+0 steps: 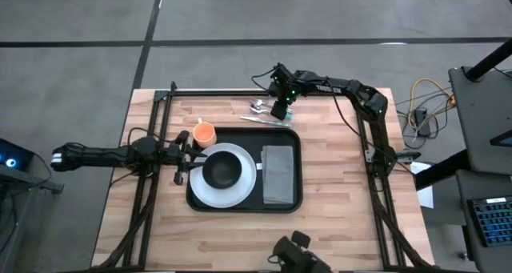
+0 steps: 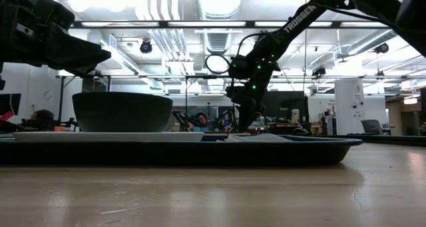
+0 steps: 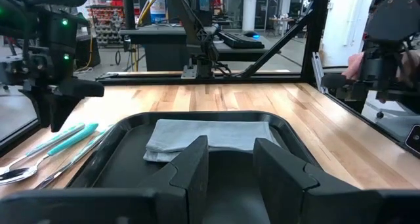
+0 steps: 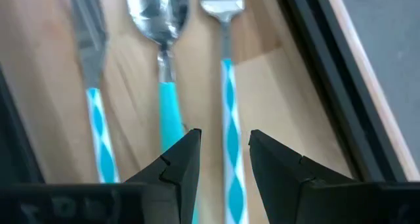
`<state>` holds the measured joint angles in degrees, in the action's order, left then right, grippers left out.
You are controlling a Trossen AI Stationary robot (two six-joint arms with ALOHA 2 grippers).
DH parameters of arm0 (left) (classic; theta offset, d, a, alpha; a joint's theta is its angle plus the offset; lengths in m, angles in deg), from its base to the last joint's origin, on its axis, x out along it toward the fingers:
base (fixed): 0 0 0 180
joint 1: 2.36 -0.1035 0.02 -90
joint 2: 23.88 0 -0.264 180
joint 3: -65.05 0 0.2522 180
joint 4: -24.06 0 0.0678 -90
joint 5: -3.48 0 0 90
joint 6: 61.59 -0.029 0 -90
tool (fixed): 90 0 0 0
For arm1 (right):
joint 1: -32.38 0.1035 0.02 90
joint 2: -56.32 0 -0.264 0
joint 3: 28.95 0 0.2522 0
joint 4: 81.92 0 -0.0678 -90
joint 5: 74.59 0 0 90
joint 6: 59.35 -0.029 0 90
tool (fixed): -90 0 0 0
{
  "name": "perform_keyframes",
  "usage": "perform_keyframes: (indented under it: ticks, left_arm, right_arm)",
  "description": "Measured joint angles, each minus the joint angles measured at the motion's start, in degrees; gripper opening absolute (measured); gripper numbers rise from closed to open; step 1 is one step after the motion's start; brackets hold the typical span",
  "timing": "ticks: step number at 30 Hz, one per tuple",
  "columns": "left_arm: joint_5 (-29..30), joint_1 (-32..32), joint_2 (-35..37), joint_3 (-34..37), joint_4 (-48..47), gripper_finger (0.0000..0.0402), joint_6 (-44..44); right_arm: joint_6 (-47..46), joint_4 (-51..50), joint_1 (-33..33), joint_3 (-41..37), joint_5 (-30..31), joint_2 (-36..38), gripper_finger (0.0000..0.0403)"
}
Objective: Set up tray
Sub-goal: Put the blue fork on the gray tablecloth on the black table tray
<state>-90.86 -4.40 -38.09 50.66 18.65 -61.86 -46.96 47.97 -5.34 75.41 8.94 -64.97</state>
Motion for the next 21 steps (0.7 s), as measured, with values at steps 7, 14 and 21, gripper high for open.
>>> perform_keyframes:
  ticks: [7, 14, 21]
  left_arm:
    - [-0.01, -0.01, 0.00, 0.00, -0.01, 0.0105, 0.00]
    - [0.00, -0.02, 0.00, 0.00, -0.01, 0.0105, 0.00]
    - [-0.01, 0.00, 0.00, 0.00, 0.00, 0.0105, 0.00]
  right_arm:
    - [0.09, -3.59, -0.72, 2.49, -0.03, -1.61, 0.0123]
    - [1.30, -6.13, -1.08, 5.71, -0.04, -4.15, 0.0123]
    - [1.22, -13.19, -2.23, 10.86, -2.34, -7.38, 0.0123]
